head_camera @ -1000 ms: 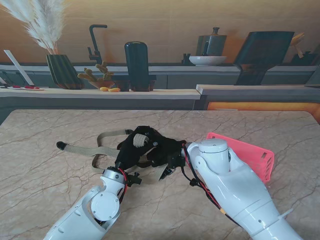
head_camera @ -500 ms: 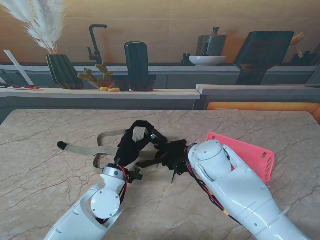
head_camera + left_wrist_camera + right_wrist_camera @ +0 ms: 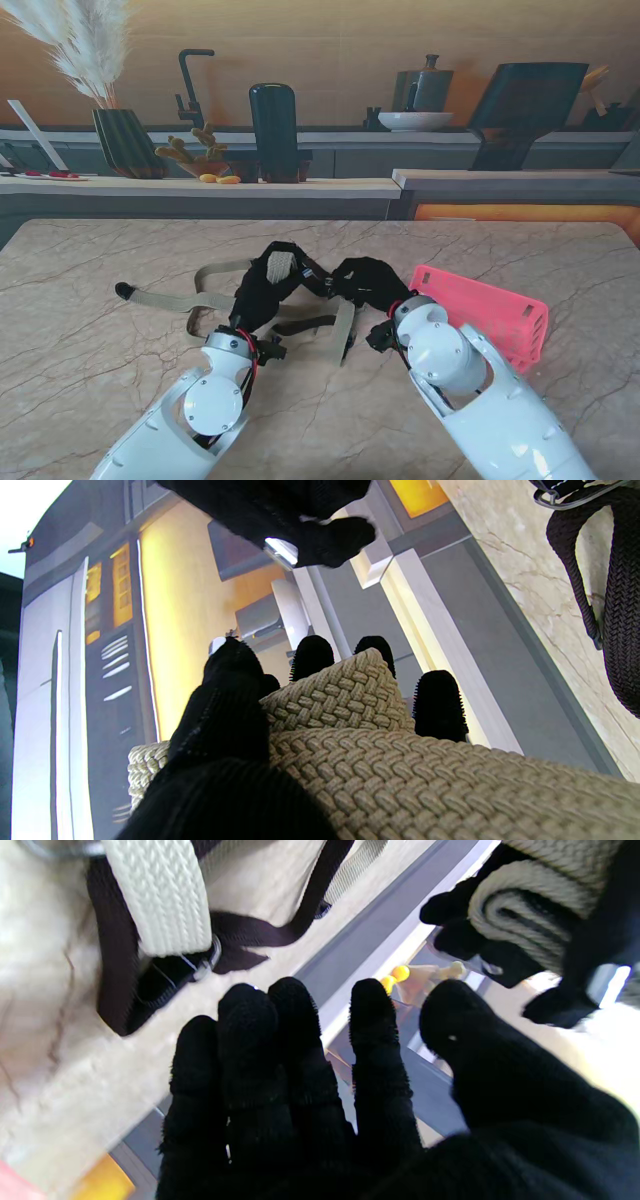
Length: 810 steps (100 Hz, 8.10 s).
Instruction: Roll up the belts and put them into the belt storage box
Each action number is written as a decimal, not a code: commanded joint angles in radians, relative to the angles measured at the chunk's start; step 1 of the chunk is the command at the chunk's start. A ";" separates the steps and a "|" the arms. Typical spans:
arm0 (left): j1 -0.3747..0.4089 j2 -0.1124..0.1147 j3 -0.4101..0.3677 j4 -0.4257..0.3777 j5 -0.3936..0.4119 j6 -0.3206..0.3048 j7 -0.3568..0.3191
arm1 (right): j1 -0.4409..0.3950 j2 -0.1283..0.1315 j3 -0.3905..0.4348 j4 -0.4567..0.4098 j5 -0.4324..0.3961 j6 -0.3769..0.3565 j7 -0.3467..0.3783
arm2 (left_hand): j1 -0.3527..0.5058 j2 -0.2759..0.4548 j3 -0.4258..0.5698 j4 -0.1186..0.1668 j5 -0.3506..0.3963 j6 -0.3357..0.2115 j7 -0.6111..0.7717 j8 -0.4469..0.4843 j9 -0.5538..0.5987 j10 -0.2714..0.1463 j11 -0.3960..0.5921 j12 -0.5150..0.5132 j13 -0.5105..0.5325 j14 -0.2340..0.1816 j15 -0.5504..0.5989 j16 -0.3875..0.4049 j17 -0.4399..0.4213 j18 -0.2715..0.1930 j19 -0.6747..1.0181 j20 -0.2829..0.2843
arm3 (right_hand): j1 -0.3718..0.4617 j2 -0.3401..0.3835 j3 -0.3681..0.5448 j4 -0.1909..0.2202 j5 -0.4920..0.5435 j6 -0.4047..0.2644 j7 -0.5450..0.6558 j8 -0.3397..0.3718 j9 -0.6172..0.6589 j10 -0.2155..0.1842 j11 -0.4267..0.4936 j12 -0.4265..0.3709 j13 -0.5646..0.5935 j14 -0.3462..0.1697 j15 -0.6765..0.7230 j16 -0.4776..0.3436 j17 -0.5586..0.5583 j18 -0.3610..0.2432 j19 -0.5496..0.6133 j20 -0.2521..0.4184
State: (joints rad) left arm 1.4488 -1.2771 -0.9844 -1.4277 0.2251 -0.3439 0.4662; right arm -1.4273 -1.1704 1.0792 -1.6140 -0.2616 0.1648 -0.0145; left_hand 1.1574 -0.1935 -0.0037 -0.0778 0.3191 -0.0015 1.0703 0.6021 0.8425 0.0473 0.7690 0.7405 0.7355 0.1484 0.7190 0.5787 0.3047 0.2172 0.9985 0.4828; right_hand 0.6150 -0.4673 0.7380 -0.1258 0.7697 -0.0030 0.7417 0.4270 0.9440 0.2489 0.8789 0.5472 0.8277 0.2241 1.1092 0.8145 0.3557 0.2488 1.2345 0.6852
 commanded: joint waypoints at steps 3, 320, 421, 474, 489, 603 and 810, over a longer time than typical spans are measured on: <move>-0.009 -0.006 0.008 0.006 0.001 0.011 -0.004 | -0.022 0.008 0.007 -0.031 -0.043 -0.035 -0.018 | -0.022 0.016 0.092 0.028 0.021 -0.002 0.055 0.023 0.079 -0.053 0.217 0.045 0.098 -0.012 0.088 0.035 0.058 -0.006 0.052 0.014 | -0.037 -0.069 0.064 -0.037 -0.034 -0.044 -0.001 0.005 -0.039 -0.008 -0.022 -0.012 -0.011 -0.047 -0.033 -0.017 0.017 -0.038 -0.008 -0.013; -0.123 0.018 0.076 0.185 0.321 -0.090 0.106 | 0.020 -0.110 0.070 -0.032 0.937 0.272 -0.028 | -0.666 -0.142 0.467 0.007 -0.173 0.057 -0.883 -0.385 -0.603 0.064 -0.386 -0.357 -0.384 -0.013 -0.265 -0.040 -0.177 -0.019 -0.078 0.001 | 0.149 0.024 0.023 -0.087 0.072 -0.218 0.236 -0.025 0.018 -0.068 0.083 0.065 0.014 -0.105 0.068 0.066 0.031 -0.102 -0.027 0.011; -0.102 0.007 0.074 0.161 0.241 -0.096 0.071 | 0.179 -0.106 -0.039 0.224 1.054 0.418 0.320 | -0.075 0.306 -0.055 -0.024 -0.054 -0.061 -0.381 -0.155 -0.474 -0.027 -0.331 -0.348 -0.365 -0.046 -0.245 -0.049 -0.184 -0.049 -0.084 0.021 | 0.178 0.082 -0.055 -0.047 0.057 -0.111 0.200 -0.045 -0.020 0.018 0.150 0.167 -0.027 -0.049 0.156 0.175 -0.029 -0.087 -0.037 0.061; -0.058 -0.007 0.026 0.105 0.168 -0.084 0.091 | 0.186 -0.069 -0.132 0.155 0.411 0.367 0.096 | 0.054 0.272 -0.045 -0.001 0.049 -0.086 -0.154 -0.138 -0.072 0.013 -0.228 -0.354 -0.118 -0.022 -0.154 -0.076 -0.088 -0.034 -0.033 0.014 | -0.072 0.038 -0.034 0.013 0.044 0.040 -0.182 0.157 -0.075 0.053 0.012 0.013 -0.060 0.014 -0.012 0.016 -0.035 -0.033 -0.042 0.023; -0.064 -0.003 0.025 0.108 0.180 -0.050 0.091 | 0.132 -0.050 -0.109 0.102 0.278 0.258 0.049 | 0.071 0.253 -0.044 0.004 0.064 -0.056 -0.139 -0.140 0.057 -0.013 -0.020 -0.233 0.031 0.013 0.009 -0.035 0.037 -0.021 0.082 0.041 | 0.004 -0.022 0.001 -0.032 -0.001 0.012 -0.027 0.033 -0.070 0.040 0.008 -0.002 -0.054 0.006 -0.018 0.000 -0.028 -0.034 -0.029 0.004; -0.150 0.028 0.104 0.193 0.394 0.032 0.136 | 0.088 0.000 -0.148 0.023 -0.235 -0.102 -0.106 | -0.489 -0.297 0.690 0.026 -0.062 0.194 -0.459 -0.223 0.256 -0.072 0.453 0.136 0.541 -0.144 0.757 0.106 0.607 0.009 0.552 -0.125 | -0.443 -0.036 -0.084 0.041 0.014 0.126 -0.265 0.191 -0.030 0.033 -0.071 -0.031 -0.002 0.006 -0.118 -0.033 0.039 0.007 -0.063 0.012; -0.107 0.027 0.056 0.153 0.316 -0.061 0.080 | -0.067 -0.022 0.137 -0.126 0.453 0.045 0.044 | -0.673 -0.244 0.559 0.023 -0.169 0.041 -0.709 -0.335 -0.545 0.069 -0.422 -0.361 -0.339 -0.011 -0.304 -0.069 -0.158 0.008 -0.109 0.001 | 0.225 0.133 -0.019 -0.075 -0.051 -0.097 0.273 0.103 0.072 -0.070 0.050 0.033 0.090 -0.069 -0.038 -0.001 0.075 -0.057 -0.062 -0.008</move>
State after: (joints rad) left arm 1.3387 -1.2455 -0.9300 -1.2753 0.5399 -0.3986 0.5448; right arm -1.4817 -1.1916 1.2105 -1.7190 0.1772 0.2065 0.0051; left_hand 0.5124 -0.4542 0.5632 -0.0748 0.1744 0.0733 0.3941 0.2533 0.3274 0.1158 0.3798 0.3920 0.4294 0.1702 0.4312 0.5218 0.1669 0.2592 0.9120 0.4834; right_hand 0.6577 -0.4477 0.5895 -0.2484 0.6639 0.1860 0.8409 0.5105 1.0140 0.2000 0.9091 0.5716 0.9358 0.2012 1.0393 0.8047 0.4281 0.2265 1.1678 0.6656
